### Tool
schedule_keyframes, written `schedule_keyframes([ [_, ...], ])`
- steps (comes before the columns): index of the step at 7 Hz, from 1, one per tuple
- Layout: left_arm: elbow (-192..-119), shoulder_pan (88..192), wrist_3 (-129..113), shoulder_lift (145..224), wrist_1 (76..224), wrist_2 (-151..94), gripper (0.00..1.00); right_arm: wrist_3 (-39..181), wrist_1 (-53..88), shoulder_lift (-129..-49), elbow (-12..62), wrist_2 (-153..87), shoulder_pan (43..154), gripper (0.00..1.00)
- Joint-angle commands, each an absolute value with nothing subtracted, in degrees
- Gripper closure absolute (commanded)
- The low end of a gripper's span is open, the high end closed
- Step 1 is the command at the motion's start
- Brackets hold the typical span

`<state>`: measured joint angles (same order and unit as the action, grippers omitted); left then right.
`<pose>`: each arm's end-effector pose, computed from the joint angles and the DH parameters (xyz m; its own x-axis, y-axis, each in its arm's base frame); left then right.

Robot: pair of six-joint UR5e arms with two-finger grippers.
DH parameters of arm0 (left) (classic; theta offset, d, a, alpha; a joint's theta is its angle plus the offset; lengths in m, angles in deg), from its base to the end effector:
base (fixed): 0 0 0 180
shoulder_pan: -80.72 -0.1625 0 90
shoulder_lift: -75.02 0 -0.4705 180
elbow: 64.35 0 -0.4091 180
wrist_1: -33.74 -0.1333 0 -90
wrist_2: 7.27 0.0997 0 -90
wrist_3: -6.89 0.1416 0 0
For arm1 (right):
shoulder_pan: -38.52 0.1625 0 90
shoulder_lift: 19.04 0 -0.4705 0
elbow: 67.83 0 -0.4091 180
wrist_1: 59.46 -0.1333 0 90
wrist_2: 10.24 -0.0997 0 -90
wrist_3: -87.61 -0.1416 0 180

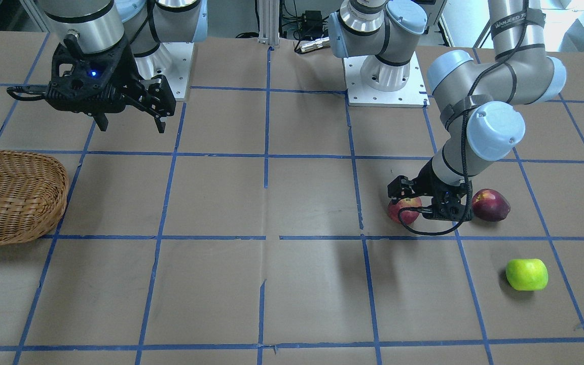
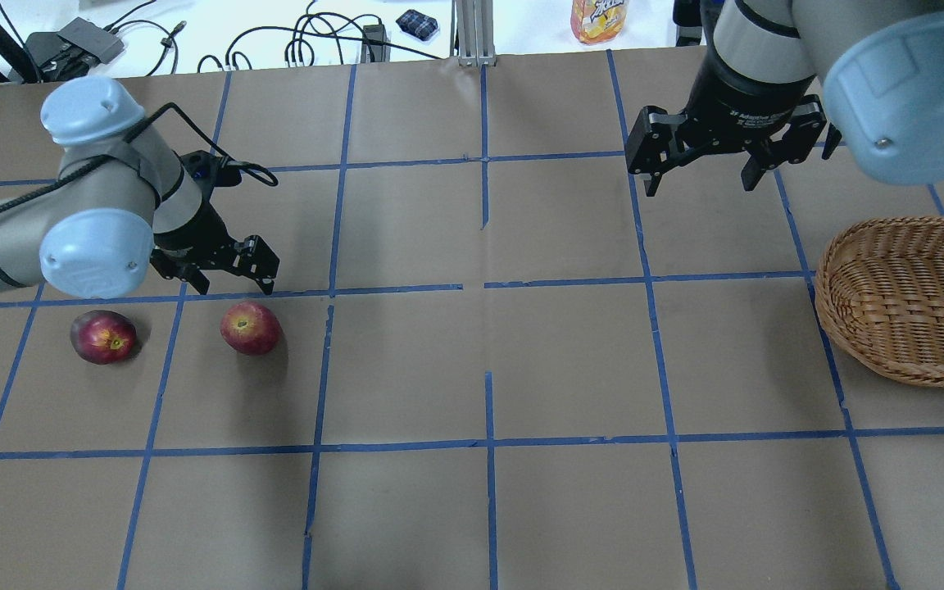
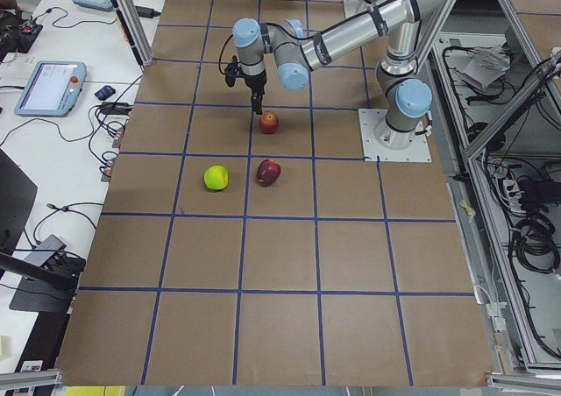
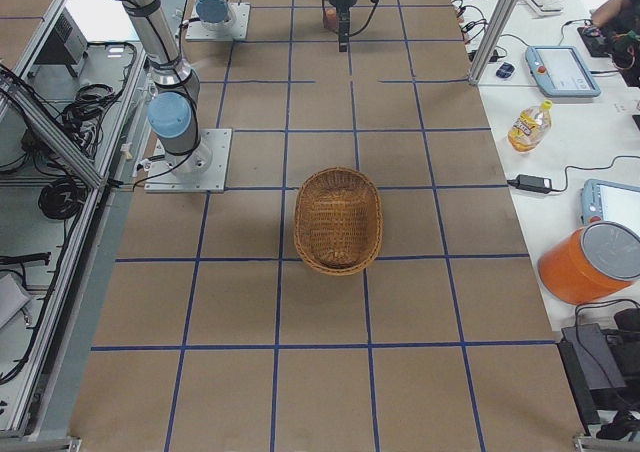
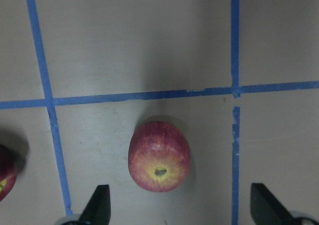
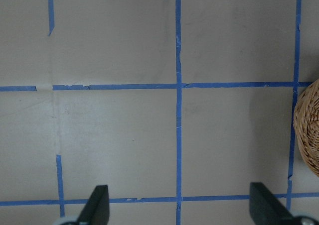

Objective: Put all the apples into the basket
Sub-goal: 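Reach the left gripper down and grasp the lighter red apple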

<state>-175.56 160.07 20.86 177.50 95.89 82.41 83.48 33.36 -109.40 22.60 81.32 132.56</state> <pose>-0.0344 -0.5425 0.2439 -0.9980 0.0561 0.0300 0.0588 0.9935 0.0974 0.1652 -0.5021 0.4959 -0.9997 0.0028 0.0237 0.0016 0.9988 -0.0498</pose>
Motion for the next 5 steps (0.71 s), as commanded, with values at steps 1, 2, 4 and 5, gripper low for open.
schedule_keyframes([
  [1,-180.61,159.91,20.86,180.48,88.33,82.82,0.0,83.48,33.36,-109.39,22.53,81.25,132.57,0.0],
  [2,-182.19,159.91,20.25,181.79,86.75,82.73,0.0,83.48,33.36,-109.39,22.53,81.25,132.57,0.0],
  [4,-182.39,159.91,21.3,182.86,82.17,83.26,0.67,83.48,33.36,-109.31,22.44,81.25,132.57,0.0],
  [5,-181.51,160.0,21.22,181.64,82.6,83.09,1.0,83.48,33.36,-109.31,22.44,81.25,132.57,0.0],
])
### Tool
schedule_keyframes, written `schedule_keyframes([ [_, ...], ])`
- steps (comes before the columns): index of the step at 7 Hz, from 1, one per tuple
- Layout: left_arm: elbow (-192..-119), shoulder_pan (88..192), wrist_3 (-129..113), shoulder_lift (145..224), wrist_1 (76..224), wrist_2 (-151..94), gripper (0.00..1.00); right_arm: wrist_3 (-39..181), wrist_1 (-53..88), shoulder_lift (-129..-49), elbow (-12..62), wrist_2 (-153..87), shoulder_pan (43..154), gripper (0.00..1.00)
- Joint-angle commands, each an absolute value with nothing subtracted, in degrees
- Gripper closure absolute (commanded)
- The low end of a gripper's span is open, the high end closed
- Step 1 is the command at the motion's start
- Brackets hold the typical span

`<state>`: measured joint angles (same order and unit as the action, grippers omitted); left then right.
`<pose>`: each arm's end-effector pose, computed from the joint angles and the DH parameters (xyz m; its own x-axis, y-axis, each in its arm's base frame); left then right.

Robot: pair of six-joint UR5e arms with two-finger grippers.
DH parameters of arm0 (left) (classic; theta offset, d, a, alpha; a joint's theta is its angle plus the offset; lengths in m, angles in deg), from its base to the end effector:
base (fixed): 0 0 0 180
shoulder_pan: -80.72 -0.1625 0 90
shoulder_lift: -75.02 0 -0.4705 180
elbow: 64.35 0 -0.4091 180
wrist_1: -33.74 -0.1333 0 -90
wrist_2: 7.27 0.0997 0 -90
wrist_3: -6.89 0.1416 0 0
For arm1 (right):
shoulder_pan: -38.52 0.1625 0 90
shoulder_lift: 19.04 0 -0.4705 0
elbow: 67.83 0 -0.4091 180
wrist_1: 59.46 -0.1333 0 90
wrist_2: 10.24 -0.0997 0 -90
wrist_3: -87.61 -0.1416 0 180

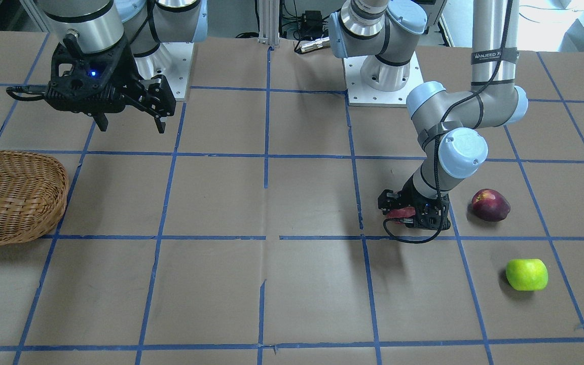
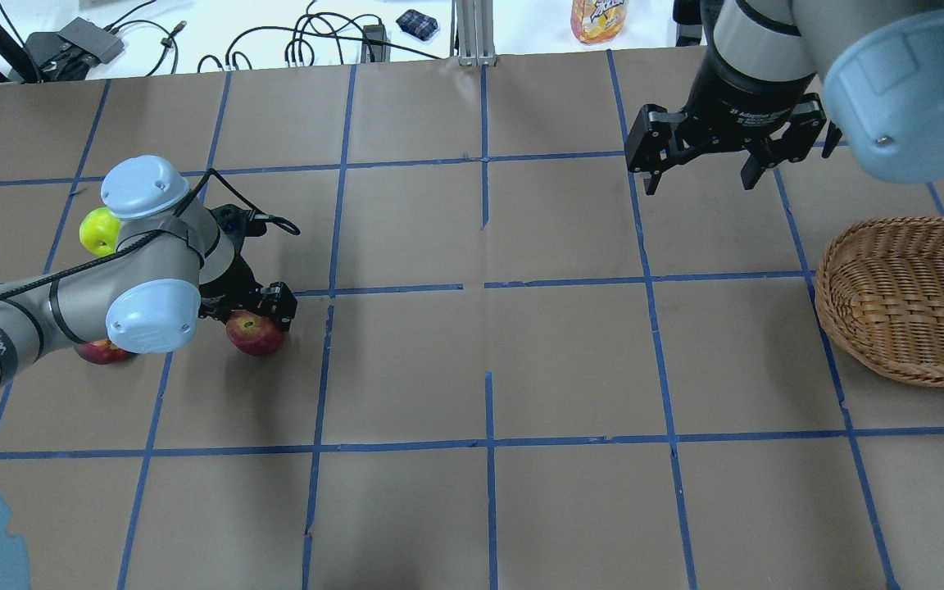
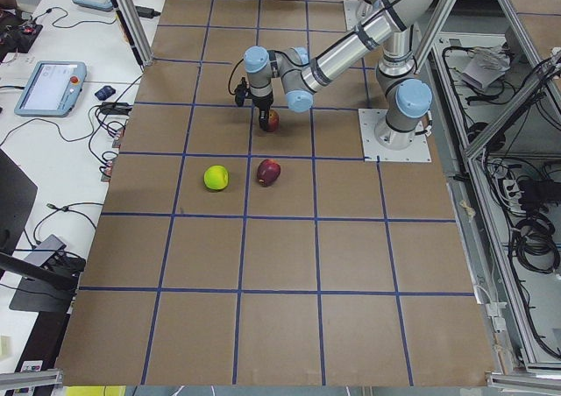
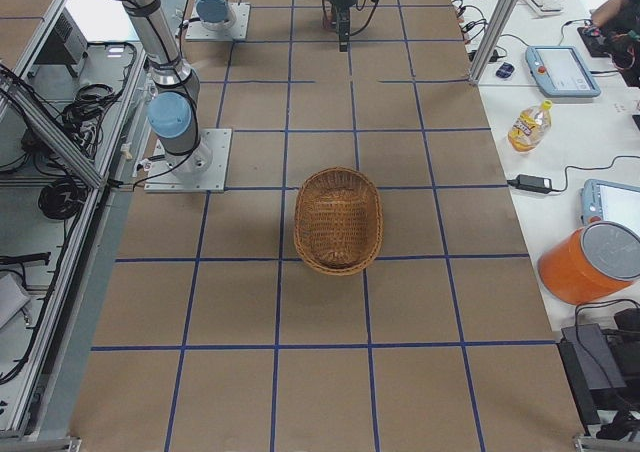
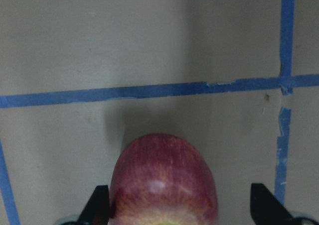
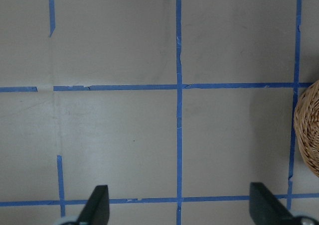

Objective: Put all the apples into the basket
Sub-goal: 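Carry the red apple with the left gripper to the table center and release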

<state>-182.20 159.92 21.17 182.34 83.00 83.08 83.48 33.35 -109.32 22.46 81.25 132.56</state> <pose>-0.0332 -0.5326 0.1727 -0.9981 0.0604 0.0132 0.0613 0.9952 0.0764 0.1655 -0.5029 0.4964 -0.9997 0.0028 0.0224 0.0016 0.9987 -0.0506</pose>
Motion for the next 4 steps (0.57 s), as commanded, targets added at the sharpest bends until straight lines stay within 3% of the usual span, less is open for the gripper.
schedule_keyframes([
  [1,-177.24,161.3,20.0,180.76,87.39,82.3,1.0,83.48,33.36,-109.31,22.35,81.25,132.57,0.0],
  [4,-167.72,175.31,4.57,185.57,90.09,71.84,1.0,83.48,33.36,-109.31,22.35,81.25,132.57,0.0],
])
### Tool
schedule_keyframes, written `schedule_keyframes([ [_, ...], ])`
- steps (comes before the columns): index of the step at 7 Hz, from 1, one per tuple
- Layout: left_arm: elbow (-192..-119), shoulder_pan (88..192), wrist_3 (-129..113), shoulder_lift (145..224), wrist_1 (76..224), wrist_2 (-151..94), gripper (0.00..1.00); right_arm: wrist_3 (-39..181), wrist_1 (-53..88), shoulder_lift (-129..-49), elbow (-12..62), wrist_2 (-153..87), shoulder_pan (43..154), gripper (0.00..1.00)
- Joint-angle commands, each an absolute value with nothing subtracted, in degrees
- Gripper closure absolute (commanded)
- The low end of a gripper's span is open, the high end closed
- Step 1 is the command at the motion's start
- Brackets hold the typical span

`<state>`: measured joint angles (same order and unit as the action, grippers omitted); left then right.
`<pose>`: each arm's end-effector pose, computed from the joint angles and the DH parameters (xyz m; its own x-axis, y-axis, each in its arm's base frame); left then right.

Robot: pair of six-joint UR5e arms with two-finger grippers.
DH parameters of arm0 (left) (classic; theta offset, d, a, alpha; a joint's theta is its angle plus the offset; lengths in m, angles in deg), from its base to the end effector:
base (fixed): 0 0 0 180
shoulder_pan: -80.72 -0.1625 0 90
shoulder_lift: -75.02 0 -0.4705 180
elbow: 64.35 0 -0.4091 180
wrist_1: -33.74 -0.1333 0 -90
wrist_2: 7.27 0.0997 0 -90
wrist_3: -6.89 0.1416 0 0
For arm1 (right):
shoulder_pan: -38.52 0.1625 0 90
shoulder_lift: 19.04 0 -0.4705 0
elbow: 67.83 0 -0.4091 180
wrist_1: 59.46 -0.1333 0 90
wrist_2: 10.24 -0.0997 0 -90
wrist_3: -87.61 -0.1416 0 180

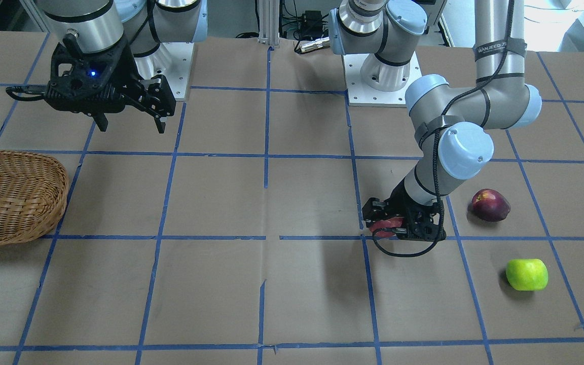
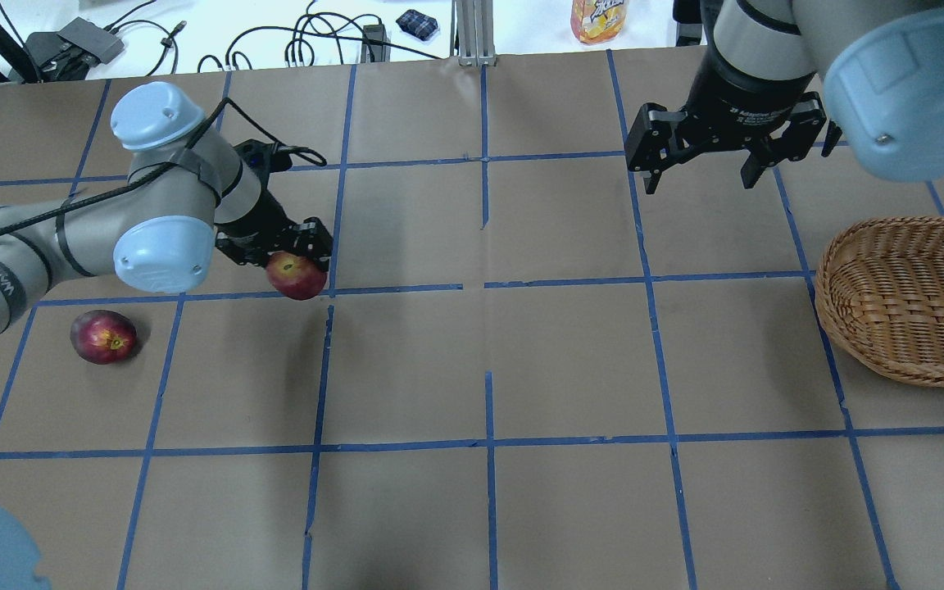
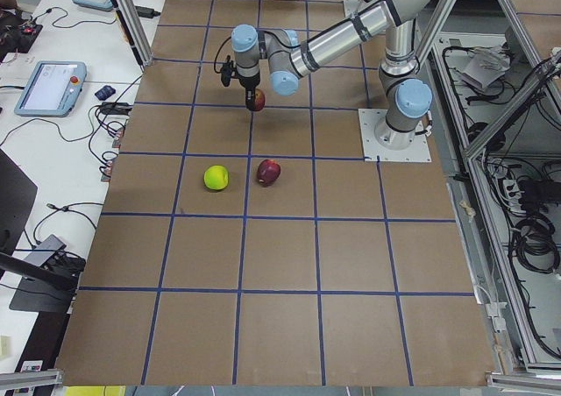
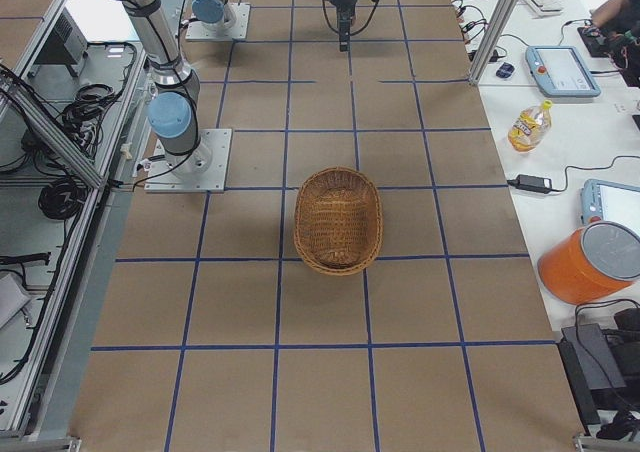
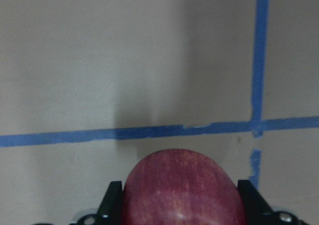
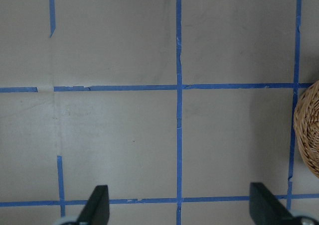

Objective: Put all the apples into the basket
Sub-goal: 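Carry the red apple with the left gripper to the table center and release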

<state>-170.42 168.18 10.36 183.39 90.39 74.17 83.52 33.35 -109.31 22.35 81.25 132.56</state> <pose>-0.1284 -0.5890 0.2358 -0.9886 0.0139 0.1497 0.0156 0.9998 0.0100 0.1655 -0.5032 0.4973 -0.9997 0.0021 0.0223 0.0009 0.9986 -0.0523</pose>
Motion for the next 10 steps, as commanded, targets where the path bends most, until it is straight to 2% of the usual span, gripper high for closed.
schedule_keyframes([
  [1,-166.14,181.55,-4.79,188.37,82.59,71.66,1.0,83.48,33.36,-109.31,22.35,81.25,132.57,0.0],
  [3,-164.89,185.92,-10.86,193.47,79.1,72.45,1.0,83.48,33.36,-109.31,22.35,81.34,132.57,0.0],
  [4,-164.89,186.79,-12.52,195.06,76.3,72.54,0.89,83.48,33.36,-109.31,22.35,81.25,132.57,0.0],
  [5,-165.5,187.24,-15.58,195.86,75.58,73.15,0.01,83.48,33.36,-109.31,22.44,81.25,132.57,0.0],
  [7,-162.97,185.94,-16.14,193.6,77.74,73.07,0.0,83.48,33.36,-109.31,22.44,81.34,132.57,0.0],
  [8,-160.78,180.62,-15.01,190.8,86.12,73.15,0.0,83.48,33.36,-109.31,22.53,81.25,132.57,0.0],
  [10,-155.85,164.56,12.97,184.38,107.48,77.85,0.0,83.22,34.31,-109.57,22.96,81.34,132.74,0.0],
])
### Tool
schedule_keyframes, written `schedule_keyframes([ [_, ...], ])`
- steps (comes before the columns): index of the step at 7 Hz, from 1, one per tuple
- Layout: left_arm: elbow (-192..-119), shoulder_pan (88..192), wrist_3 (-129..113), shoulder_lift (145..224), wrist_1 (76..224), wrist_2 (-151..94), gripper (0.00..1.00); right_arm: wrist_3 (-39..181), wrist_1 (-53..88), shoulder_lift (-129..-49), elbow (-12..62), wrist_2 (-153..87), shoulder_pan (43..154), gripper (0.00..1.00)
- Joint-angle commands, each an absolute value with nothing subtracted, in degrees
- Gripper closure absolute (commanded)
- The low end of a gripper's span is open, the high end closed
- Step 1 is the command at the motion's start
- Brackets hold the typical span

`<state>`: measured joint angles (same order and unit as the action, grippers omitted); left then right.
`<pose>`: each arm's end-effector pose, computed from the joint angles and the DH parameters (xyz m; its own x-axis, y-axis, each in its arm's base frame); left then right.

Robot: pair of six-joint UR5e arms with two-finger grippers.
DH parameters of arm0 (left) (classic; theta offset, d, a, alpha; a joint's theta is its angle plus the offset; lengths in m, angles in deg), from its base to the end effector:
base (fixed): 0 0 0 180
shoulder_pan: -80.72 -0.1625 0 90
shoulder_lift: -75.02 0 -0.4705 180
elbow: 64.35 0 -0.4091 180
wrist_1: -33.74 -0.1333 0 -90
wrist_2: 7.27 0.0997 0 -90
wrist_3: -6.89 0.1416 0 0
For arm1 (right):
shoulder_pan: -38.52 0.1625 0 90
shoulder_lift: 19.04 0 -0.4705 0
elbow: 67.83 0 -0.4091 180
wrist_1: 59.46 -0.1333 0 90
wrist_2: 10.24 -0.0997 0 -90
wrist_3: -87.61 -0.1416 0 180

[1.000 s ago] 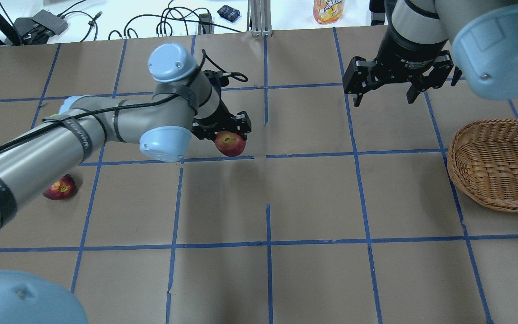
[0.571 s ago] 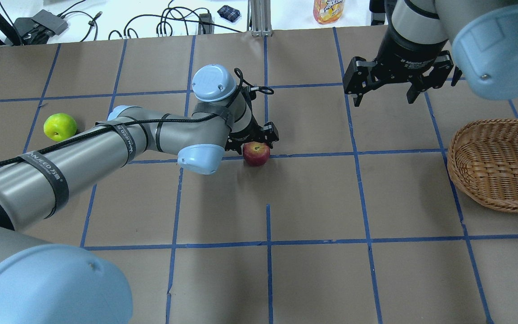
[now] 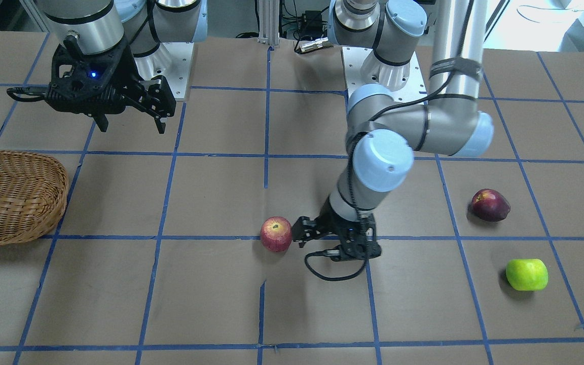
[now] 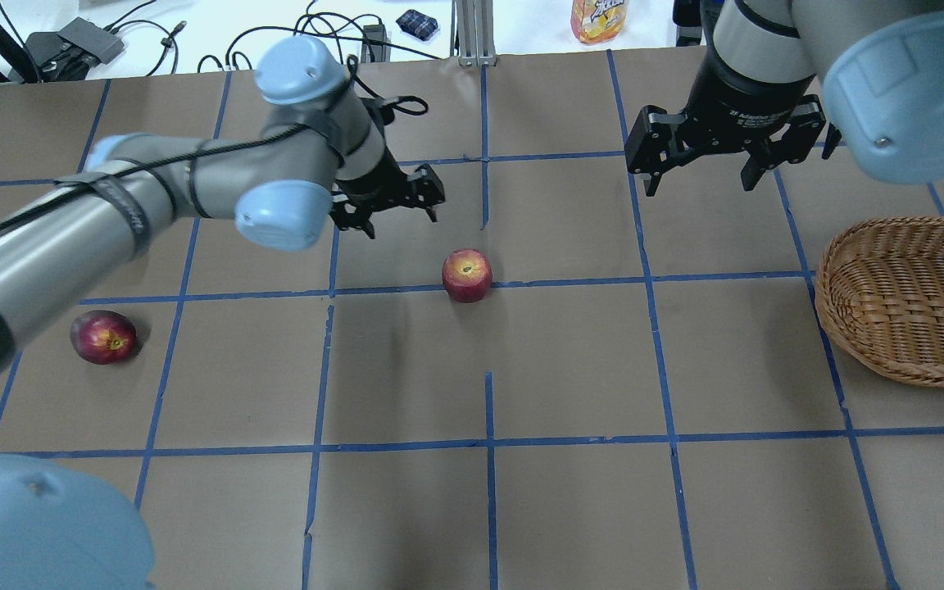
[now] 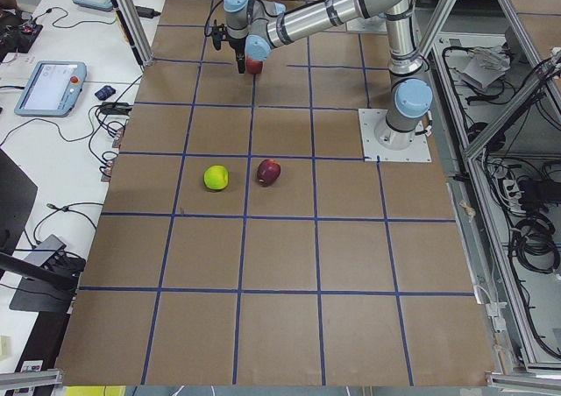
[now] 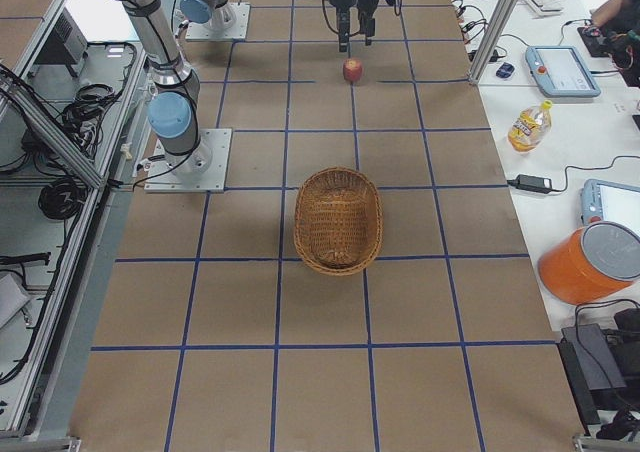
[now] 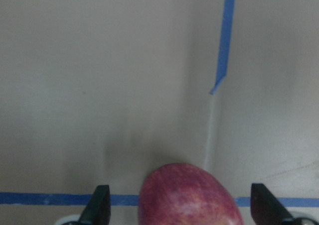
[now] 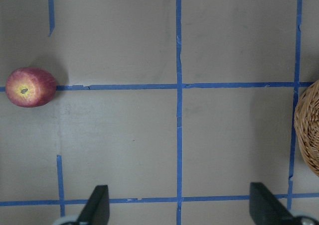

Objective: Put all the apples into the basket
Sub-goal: 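Grasp the dark red apple with the left gripper while the right grasps the red apple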

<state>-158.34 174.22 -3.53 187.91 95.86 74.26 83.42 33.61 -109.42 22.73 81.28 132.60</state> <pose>-0.1936 -0.6394 0.2727 -0.9819 -0.1186 0.1480 -0.1185 0.9929 0.0095 0.1657 -0.5022 0.4954 -0.9997 0.0032 0.0227 0.0020 0.9986 -0.0522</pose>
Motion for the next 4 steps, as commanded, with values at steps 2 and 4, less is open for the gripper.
schedule_keyframes([
  [2,-156.27,147.94,28.01,185.13,108.88,79.21,0.0,71.68,38.33,-105.47,23.14,80.2,136.58,0.0],
  [4,-158.81,142.26,32.18,186.99,108.36,87.54,0.0,61.3,54.55,-93.81,23.05,83.08,147.9,0.0],
])
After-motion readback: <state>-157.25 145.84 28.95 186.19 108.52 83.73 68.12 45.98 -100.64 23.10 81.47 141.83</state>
